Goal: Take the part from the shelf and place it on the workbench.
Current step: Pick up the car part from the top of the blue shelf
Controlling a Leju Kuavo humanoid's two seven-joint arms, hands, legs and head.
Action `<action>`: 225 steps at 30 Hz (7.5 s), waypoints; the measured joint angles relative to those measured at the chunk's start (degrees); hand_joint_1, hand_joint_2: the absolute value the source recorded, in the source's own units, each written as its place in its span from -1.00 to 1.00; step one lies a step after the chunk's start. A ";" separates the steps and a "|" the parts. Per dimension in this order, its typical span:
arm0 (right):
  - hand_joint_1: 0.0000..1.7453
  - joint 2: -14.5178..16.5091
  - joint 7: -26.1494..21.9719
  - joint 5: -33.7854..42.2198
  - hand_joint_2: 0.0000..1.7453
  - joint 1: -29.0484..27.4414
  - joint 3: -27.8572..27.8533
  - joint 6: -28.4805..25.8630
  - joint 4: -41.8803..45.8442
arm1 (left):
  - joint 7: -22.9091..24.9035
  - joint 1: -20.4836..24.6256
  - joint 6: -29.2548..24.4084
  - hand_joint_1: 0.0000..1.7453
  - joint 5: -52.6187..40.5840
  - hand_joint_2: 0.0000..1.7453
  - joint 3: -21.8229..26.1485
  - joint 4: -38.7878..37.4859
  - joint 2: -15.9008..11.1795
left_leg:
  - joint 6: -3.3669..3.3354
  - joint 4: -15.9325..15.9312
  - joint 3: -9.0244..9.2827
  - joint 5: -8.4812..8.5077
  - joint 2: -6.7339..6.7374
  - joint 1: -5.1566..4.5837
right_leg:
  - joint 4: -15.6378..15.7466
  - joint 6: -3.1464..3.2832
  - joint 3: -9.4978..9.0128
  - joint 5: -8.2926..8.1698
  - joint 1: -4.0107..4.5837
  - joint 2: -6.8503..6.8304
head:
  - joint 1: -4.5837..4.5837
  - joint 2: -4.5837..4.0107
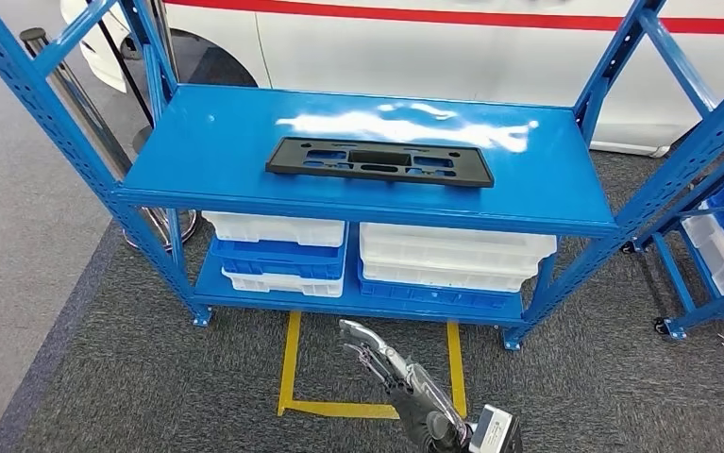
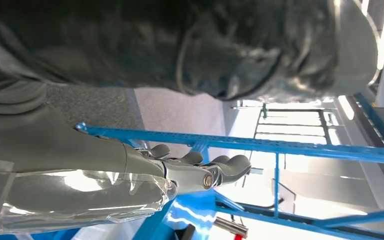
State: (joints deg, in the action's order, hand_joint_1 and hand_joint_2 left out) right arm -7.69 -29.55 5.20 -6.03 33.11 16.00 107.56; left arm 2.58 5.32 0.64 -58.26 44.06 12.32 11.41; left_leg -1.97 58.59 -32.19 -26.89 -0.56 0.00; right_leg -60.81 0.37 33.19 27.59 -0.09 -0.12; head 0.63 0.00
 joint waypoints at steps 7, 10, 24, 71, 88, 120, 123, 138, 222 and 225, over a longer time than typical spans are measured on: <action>-1.00 0.04 -0.30 0.29 -1.00 0.09 -0.13 0.60 0.69 | 0.32 0.24 0.41 -1.00 -1.09 -1.00 -0.14 -0.01 0.09 | 2.05 5.57 -2.43 -3.86 0.22 0.28 | 3.22 0.94 -1.25 -1.08 -0.39 -0.31 | 0.03 0.00; -1.00 0.04 -0.31 0.34 -1.00 0.06 -0.13 0.97 0.69 | 0.42 0.15 0.78 -1.00 -1.46 -1.00 -0.38 -0.01 0.07 | 2.78 14.83 -6.84 -7.45 0.25 0.70 | 3.09 1.08 -1.11 -1.03 -0.43 -0.55 | 0.03 0.00; -1.00 0.04 -0.37 0.76 -1.00 0.16 -0.13 1.33 0.81 | 0.44 0.35 0.93 -1.00 -2.02 -1.00 -1.39 -0.01 -0.13 | -0.06 -0.40 0.02 0.13 0.33 1.00 | -10.91 -2.01 5.16 6.55 -0.76 -0.12 | -0.02 0.00; -1.00 0.19 -0.42 0.88 -1.00 0.23 -0.13 1.33 0.96 | 0.44 0.37 0.97 -1.00 -2.02 -1.00 -1.44 -0.02 -0.19 | 2.79 14.87 -6.88 -7.43 0.28 0.58 | 2.71 1.24 -1.78 0.22 -0.47 -0.05 | 0.11 0.00; -1.00 0.19 -0.39 0.88 -1.00 0.20 -0.13 1.38 0.96 | 0.37 0.17 1.32 -1.00 -2.04 -1.00 -1.44 -0.03 -0.20 | -0.57 -0.84 2.15 -1.43 0.13 0.40 | -11.92 -1.89 6.18 5.23 -0.54 0.13 | -0.05 0.00; -1.00 0.19 -0.46 0.99 -1.00 0.37 -0.06 1.41 1.25 | 0.17 0.17 1.66 -1.00 -2.21 -1.00 -1.49 -0.14 -0.21 | -0.68 0.10 2.71 -2.58 0.20 0.22 | -7.13 -1.57 4.27 1.73 -0.48 0.26 | -0.23 0.00; -1.00 0.19 -0.44 0.98 -1.00 0.41 -0.05 1.42 1.21 | 0.17 0.27 1.69 -1.00 -2.21 -1.00 -1.51 -0.21 -0.09 | 0.12 -0.15 3.78 -3.58 0.13 0.23 | -0.13 -0.60 2.35 -0.77 0.24 0.17 | -0.32 0.00; -1.00 0.21 -0.42 0.98 -1.00 0.40 0.01 1.41 1.25 | 0.17 0.20 1.69 -1.00 -2.21 -1.00 -1.51 -0.29 -0.17 | 1.31 2.16 -3.15 0.56 0.42 0.02 | 1.77 0.43 -3.82 2.74 -0.10 0.43 | -0.19 0.00; -1.00 -9.78 24.63 -44.09 1.00 11.09 10.28 -22.72 -7.09 | -0.51 -0.39 0.67 -1.00 -2.23 -1.00 0.22 -0.36 -0.77 | 2.30 9.66 -4.21 -6.17 0.29 0.76 | 2.54 0.43 -0.16 -1.10 -0.89 -0.02 | -0.37 0.00; -1.00 -10.35 25.73 -45.32 1.00 11.81 11.12 -21.47 -7.62 | -0.50 -0.64 0.67 -1.00 -2.39 -1.00 0.22 -0.36 -0.82 | 2.38 15.46 -7.23 -6.99 0.29 0.77 | 2.36 0.64 -0.12 -0.97 -0.65 -0.07 | -0.37 0.00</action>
State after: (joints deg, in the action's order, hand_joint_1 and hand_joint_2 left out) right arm -18.04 -3.82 -40.12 5.77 44.22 -5.46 99.95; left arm 2.08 4.68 1.31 -60.65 44.29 11.96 10.59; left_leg 0.40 74.05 -39.43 -33.88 -0.27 0.77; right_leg -58.45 1.01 33.07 26.62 -0.73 -0.19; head 0.26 0.00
